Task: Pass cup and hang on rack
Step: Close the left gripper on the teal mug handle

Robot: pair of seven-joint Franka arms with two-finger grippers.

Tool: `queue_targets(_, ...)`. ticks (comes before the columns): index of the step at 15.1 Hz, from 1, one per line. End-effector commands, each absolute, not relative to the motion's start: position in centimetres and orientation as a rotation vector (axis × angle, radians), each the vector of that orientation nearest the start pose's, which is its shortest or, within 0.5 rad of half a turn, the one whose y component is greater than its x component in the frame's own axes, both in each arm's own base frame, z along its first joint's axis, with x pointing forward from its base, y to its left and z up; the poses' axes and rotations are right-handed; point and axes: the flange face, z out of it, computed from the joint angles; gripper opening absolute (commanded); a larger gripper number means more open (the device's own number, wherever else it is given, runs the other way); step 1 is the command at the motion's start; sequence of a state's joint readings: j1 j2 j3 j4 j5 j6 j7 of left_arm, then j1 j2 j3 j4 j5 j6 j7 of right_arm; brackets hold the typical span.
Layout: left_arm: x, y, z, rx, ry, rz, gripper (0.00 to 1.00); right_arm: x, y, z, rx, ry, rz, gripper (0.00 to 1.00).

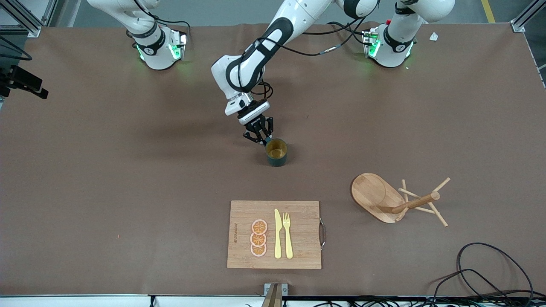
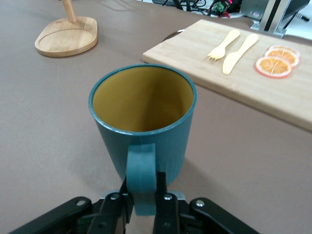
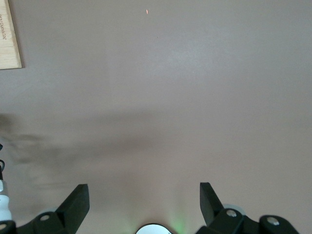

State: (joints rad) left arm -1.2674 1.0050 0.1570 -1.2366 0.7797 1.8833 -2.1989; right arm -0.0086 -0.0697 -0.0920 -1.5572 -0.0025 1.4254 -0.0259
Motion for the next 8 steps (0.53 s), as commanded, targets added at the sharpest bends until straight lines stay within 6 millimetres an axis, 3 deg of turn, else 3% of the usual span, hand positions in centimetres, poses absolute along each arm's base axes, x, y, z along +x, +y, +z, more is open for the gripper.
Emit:
queue_targets(1, 36.9, -63.4, 21.4, -2.527, -0.911, -1.097, 0.0, 50.4, -5.4, 65.8, -3.138, 0.078, 0.097, 1.0)
queue_targets(4, 40.8, -61.7, 29.4, -2.619, -1.004, -0.898, 0.0, 50.2, -5.5, 66.0, -3.136, 0.083, 0.104, 1.0)
queue_targets(8, 46.3, -56.6, 41.7, -2.792, -1.141, -0.575, 0.0, 50.2, -5.5, 66.2, -3.127, 0.088, 0.098, 1.0)
